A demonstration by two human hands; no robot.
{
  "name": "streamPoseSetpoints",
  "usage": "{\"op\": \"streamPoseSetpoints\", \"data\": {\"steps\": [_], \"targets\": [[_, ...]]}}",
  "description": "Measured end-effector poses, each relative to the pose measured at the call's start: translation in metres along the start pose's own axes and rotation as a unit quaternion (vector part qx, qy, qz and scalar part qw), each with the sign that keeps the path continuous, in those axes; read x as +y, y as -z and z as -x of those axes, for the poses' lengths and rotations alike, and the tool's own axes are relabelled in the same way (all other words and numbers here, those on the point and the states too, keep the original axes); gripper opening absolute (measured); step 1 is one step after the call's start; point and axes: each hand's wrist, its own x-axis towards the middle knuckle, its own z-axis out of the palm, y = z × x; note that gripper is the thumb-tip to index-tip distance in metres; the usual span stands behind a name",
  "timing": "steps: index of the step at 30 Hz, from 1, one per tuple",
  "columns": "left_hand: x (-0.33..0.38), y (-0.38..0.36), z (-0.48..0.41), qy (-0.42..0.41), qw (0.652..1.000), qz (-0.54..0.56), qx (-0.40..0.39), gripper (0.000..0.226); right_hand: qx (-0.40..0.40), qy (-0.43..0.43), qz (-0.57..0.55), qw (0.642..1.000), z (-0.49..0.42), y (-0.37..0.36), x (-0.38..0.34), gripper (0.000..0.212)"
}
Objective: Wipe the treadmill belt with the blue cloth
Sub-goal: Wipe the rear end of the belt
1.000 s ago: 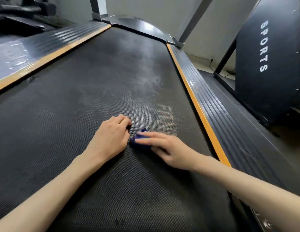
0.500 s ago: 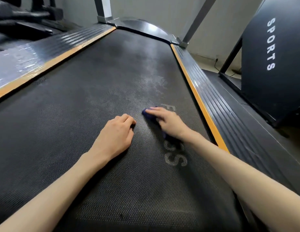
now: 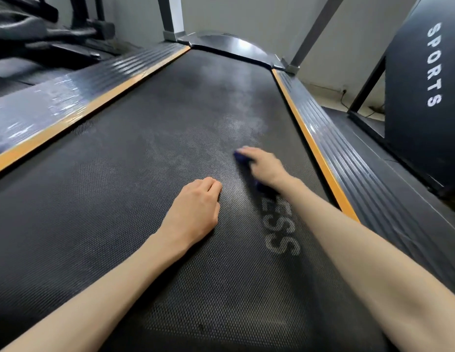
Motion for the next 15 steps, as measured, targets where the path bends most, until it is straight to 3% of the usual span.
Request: {"op": "streamPoseSetpoints", "data": {"steps": [2, 3, 5, 8, 10, 15], "targets": [[-0.001, 0.000, -0.001, -0.002, 1.000, -0.006, -0.007, 0.039, -0.055, 0.150, -0.029, 0.987, 0.009, -0.013, -0.027, 0.049], [-0.002, 0.000, -0.001, -0.002, 1.000, -0.005, -0.011, 0.040, -0.062, 0.176, -0.035, 0.982, 0.007, -0.016, -0.025, 0.047], [-0.003, -0.001, -0.001, -0.001, 1.000, 0.010, -0.015, 0.043, -0.032, 0.081, -0.026, 0.996, -0.005, -0.008, 0.003, 0.051], [-0.004, -0.003, 0.000, 0.002, 1.000, 0.015, 0.002, 0.043, 0.015, -0.205, 0.048, 0.977, -0.013, 0.014, 0.057, 0.039], [-0.003, -0.003, -0.002, 0.000, 1.000, 0.003, 0.016, 0.038, 0.003, -0.253, 0.073, 0.965, -0.015, 0.017, 0.063, 0.033], [-0.003, -0.002, -0.003, -0.006, 1.000, -0.010, 0.026, 0.033, 0.018, -0.004, 0.010, 1.000, 0.000, 0.000, 0.008, 0.054]]}}
